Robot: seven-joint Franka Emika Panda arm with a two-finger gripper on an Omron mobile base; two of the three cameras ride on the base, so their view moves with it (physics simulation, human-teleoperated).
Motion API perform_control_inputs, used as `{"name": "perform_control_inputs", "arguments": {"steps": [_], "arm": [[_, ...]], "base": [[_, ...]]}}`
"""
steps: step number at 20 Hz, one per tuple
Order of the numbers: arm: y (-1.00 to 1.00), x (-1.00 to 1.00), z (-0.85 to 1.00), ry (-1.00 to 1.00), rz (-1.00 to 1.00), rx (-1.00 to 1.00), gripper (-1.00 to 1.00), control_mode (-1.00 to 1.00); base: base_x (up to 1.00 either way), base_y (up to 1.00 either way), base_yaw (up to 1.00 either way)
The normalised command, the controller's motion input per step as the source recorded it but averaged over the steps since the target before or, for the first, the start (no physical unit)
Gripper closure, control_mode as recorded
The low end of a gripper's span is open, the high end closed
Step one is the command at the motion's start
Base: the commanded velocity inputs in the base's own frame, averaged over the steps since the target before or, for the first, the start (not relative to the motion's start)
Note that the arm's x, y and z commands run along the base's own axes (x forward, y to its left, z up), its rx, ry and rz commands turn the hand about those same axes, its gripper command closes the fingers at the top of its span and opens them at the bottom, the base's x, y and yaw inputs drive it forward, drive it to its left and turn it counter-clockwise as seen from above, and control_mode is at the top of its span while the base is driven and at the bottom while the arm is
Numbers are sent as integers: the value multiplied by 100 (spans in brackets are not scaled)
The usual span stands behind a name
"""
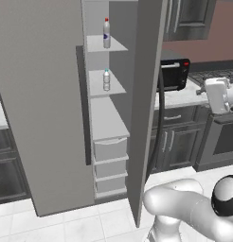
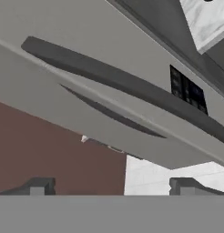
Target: Take the bottled waters from the counter and place them in the freezer to freeze. Close the freezer door after placing the bottles.
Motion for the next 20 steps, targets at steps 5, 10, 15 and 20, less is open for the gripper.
{"name": "perform_control_inputs", "arguments": {"steps": [5, 10, 15, 20], "arm": [[0, 100, -34, 3, 9, 1, -100, -100], [2, 99, -21, 4, 4, 7, -100, -100], [13, 74, -8, 0, 2, 13, -100, -100], [27, 60, -8, 0, 0, 11, -100, -100]], "base": [[0, 0, 0], [0, 0, 0], [0, 0, 0], [0, 0, 0]]}}
